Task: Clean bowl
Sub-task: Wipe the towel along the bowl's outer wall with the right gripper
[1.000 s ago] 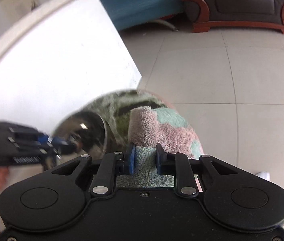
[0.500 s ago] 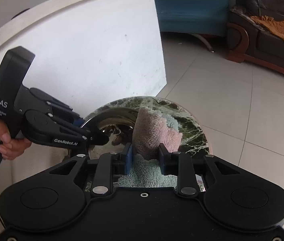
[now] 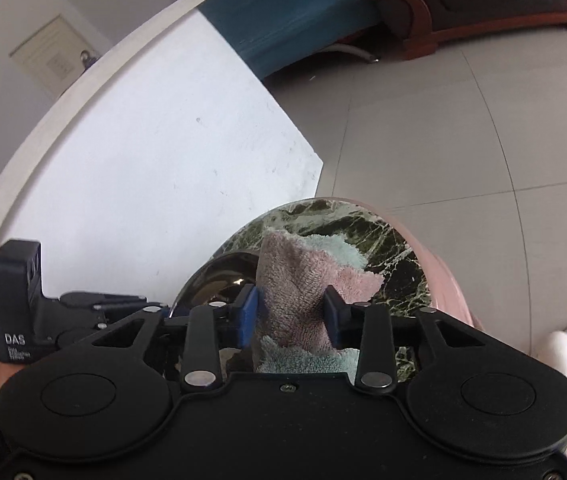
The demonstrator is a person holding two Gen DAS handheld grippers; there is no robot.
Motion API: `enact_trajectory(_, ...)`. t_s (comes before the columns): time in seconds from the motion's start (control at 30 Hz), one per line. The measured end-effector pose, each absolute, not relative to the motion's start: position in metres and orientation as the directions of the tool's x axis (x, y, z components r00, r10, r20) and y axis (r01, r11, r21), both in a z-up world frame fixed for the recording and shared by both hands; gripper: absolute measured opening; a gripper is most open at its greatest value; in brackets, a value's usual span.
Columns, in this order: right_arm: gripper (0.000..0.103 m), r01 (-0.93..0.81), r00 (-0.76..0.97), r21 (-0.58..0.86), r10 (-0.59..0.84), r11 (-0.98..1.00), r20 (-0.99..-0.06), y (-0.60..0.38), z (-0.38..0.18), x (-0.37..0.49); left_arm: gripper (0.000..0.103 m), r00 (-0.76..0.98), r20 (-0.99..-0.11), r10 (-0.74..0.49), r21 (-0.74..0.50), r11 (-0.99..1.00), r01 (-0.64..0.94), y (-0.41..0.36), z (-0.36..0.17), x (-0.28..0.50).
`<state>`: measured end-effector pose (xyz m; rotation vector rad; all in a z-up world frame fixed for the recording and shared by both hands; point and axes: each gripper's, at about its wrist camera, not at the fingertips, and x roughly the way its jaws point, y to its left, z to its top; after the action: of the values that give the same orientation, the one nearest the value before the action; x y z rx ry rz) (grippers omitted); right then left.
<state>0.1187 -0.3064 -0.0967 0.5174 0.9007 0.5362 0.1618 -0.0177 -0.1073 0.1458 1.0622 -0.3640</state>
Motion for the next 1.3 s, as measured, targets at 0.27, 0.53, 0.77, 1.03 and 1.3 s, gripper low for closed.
enact_trajectory(0.27,0.019,-0.21,0.492,0.629,0.637,0.749,-0.594,-0.297,-0.107,0.126,0.023,0.423,-0.881,-0.211,-0.079,0.948,0.309,-0.019,-0.109,0.164)
enact_trajectory(0.53,0.019,-0.184,0.464,0.658,0.654,0.73,-0.597,-0.308,-0.11,0.099,0.023,0.429,-0.882,-0.195,-0.079,0.959,0.273,-0.021,-0.107,0.163)
enact_trajectory(0.77,0.019,-0.221,0.458,0.626,0.646,0.748,-0.611,-0.302,-0.107,0.109,0.024,0.425,-0.884,-0.194,-0.055,0.946,0.318,-0.023,-0.106,0.162)
enact_trajectory(1.03,0.019,-0.26,0.445,0.605,0.65,0.752,-0.616,-0.289,-0.107,0.142,0.026,0.432,-0.884,-0.181,-0.036,0.945,0.324,-0.026,-0.108,0.162)
enact_trajectory(1.3,0.02,-0.182,0.448,0.674,0.67,0.716,-0.591,-0.305,-0.118,0.117,0.029,0.447,-0.88,-0.16,-0.011,0.948,0.317,-0.033,-0.109,0.159)
